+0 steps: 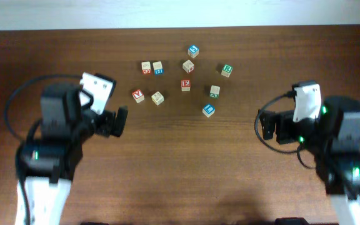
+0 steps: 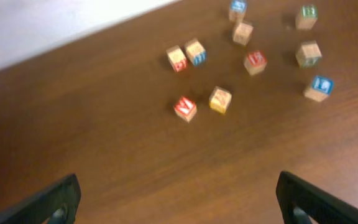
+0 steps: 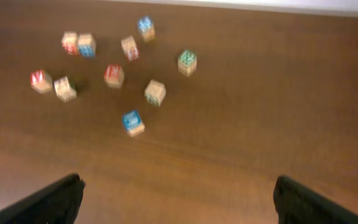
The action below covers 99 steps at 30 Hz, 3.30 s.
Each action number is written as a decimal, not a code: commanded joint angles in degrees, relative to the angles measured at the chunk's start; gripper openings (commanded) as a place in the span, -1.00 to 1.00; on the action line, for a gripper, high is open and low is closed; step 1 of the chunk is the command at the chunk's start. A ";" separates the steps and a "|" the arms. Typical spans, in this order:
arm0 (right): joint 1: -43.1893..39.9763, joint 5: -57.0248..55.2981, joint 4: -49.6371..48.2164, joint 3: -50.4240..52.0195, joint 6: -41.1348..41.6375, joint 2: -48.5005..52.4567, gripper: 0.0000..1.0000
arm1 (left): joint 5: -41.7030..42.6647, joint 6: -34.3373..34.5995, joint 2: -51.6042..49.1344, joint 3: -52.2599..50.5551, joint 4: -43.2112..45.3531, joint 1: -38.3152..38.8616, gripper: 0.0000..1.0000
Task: Rotate 3 blocks
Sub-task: 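Raise both arms and move the grippers over the blocks, then grasp the blue-faced block with the right gripper and move it toward the front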
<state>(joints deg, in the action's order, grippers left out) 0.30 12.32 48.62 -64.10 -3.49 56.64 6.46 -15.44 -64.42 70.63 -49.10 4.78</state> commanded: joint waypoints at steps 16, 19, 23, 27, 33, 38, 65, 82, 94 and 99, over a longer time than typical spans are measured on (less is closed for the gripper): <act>-0.28 11.89 9.77 -11.69 5.60 20.57 0.83 | 20.41 7.91 -27.41 12.20 -9.51 0.24 0.81; 0.87 11.39 12.04 -14.60 7.10 24.22 0.79 | 12.96 14.71 -29.38 17.31 -9.68 0.24 0.82; 4.79 6.21 20.59 -26.73 9.49 32.30 0.75 | 8.48 17.84 -31.39 24.15 -11.74 0.61 0.83; 9.16 3.28 23.82 -35.87 11.56 39.60 0.69 | 6.32 20.41 -34.16 25.27 -12.63 0.61 0.79; 15.30 -2.64 19.45 -36.22 10.54 47.36 0.69 | 6.14 20.72 -37.20 25.24 -12.39 3.15 0.67; 19.43 -8.20 15.06 -36.20 2.25 50.90 0.69 | 6.10 26.49 -37.27 25.24 -11.15 4.07 0.67; 19.63 -5.88 6.97 -34.91 -2.73 66.71 0.33 | 6.12 30.45 -41.00 25.24 -9.90 4.07 0.75; 19.63 -5.22 -0.28 -27.28 -2.69 66.75 -0.14 | 6.12 30.45 -41.00 25.24 -9.90 4.07 0.76; 19.63 -5.25 2.69 -27.30 13.00 66.75 -0.44 | 6.12 30.45 -41.00 25.24 -9.94 4.07 0.78; 19.63 -5.18 12.44 -27.30 22.49 66.75 -0.43 | 6.10 30.42 -41.00 25.24 -9.92 4.07 0.79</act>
<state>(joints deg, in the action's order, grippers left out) 19.97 6.96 57.10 -92.16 11.81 122.83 12.99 14.46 -105.12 95.24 -59.09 8.99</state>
